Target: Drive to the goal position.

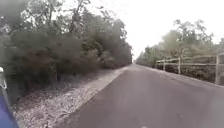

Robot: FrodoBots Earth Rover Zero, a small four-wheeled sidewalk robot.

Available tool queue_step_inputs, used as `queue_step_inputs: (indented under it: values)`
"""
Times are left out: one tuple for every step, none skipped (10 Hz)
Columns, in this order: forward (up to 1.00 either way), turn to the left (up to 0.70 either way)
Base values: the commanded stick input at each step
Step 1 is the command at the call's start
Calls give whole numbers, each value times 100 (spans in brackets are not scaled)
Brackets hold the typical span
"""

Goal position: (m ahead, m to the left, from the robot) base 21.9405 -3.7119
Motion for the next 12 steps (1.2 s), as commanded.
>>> queue_step_inputs:
  values:
    - [70,0]
    - [70,0]
    - [70,0]
    - [70,0]
    - [70,0]
    - [70,0]
    - [70,0]
    - [70,0]
    - [70,0]
    - [70,0]
    - [70,-6]
    - [70,-31]
